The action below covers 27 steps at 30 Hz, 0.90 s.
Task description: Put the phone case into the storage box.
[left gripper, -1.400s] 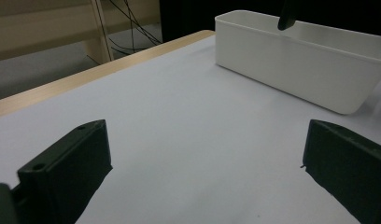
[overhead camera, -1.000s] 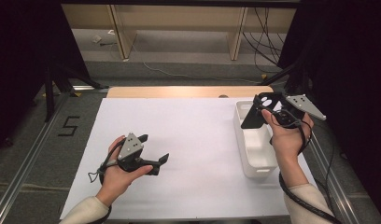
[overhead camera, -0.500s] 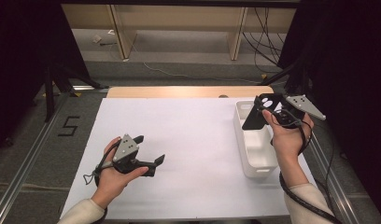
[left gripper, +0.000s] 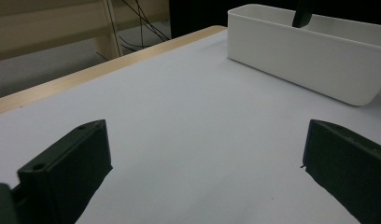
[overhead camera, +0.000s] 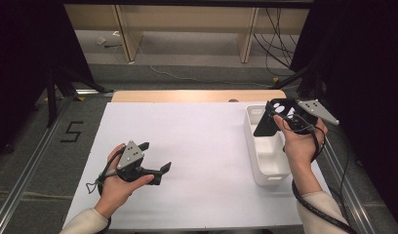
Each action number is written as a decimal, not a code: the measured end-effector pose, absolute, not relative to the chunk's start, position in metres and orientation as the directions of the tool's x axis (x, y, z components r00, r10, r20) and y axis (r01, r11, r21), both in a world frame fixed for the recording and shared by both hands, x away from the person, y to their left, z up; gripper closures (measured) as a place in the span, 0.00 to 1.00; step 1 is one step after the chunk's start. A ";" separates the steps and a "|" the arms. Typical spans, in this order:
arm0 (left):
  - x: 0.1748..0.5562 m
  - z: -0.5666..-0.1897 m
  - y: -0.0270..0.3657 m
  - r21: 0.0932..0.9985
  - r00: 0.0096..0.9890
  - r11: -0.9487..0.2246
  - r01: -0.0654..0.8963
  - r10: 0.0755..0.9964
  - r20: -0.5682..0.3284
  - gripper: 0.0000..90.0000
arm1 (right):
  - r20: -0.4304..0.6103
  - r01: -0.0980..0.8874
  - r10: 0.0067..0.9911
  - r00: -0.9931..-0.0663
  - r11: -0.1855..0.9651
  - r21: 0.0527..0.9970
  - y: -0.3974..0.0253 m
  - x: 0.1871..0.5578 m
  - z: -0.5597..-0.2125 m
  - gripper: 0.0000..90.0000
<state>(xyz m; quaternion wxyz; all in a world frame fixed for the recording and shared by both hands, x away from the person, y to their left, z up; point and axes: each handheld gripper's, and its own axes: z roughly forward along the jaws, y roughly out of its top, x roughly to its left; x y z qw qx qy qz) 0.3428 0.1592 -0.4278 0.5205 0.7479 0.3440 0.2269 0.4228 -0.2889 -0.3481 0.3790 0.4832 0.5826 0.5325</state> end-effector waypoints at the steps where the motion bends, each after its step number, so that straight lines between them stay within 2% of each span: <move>1: 0.343 -0.428 0.159 0.935 0.661 -0.222 0.278 0.751 -0.018 0.01 | 0.074 0.160 0.967 -0.245 -0.034 0.987 -0.289 0.423 -0.348 0.16; 27: 0.343 -0.428 0.159 0.935 0.657 -0.217 0.280 0.753 -0.022 0.01 | 0.068 0.170 0.967 -0.244 -0.026 0.985 -0.291 0.425 -0.351 0.16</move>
